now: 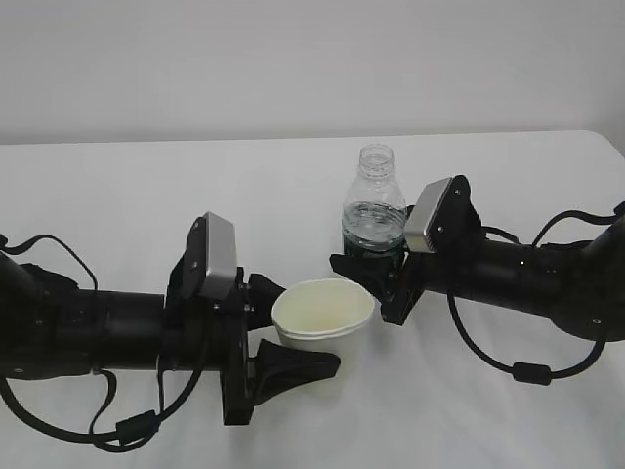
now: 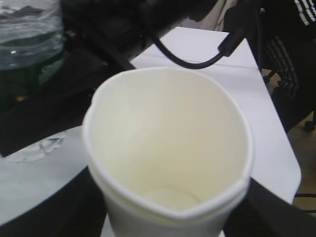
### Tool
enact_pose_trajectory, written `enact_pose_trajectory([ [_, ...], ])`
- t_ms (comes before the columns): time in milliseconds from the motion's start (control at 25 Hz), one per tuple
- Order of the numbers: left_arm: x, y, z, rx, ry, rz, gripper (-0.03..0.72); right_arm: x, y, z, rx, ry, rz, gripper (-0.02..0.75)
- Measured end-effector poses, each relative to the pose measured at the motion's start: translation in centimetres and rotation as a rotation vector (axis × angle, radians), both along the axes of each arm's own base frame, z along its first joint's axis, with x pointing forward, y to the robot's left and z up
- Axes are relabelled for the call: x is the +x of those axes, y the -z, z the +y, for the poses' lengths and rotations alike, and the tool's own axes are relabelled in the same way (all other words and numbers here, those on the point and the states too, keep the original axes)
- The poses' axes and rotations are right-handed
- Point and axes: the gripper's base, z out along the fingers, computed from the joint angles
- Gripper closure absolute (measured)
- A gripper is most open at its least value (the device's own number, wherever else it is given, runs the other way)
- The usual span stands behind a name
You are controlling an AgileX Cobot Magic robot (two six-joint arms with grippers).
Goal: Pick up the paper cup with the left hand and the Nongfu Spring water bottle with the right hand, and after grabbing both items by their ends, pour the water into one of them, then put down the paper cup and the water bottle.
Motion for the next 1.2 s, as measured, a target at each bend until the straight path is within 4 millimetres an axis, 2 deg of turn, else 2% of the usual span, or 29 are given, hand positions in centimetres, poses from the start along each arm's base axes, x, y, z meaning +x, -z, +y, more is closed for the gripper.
enact_pose_trajectory([
  [360, -0.7, 0.0, -0.9, -0.001, 0.031, 0.001, 0.225, -0.1, -0.1, 0.1, -0.005, -0.015, -0.009, 0.262],
  [800, -0.7, -0.8, -0.9, -0.012, 0.033, -0.022, 0.225, 0.0, -2.8, 0.1, -0.031, -0.035, -0.144, 0.262],
  [1200, -1.1, -1.1, -1.4, -0.018, 0.051, -0.03, 0.225, 0.0, -2.8, 0.1, -0.085, -0.056, -0.225, 0.262],
])
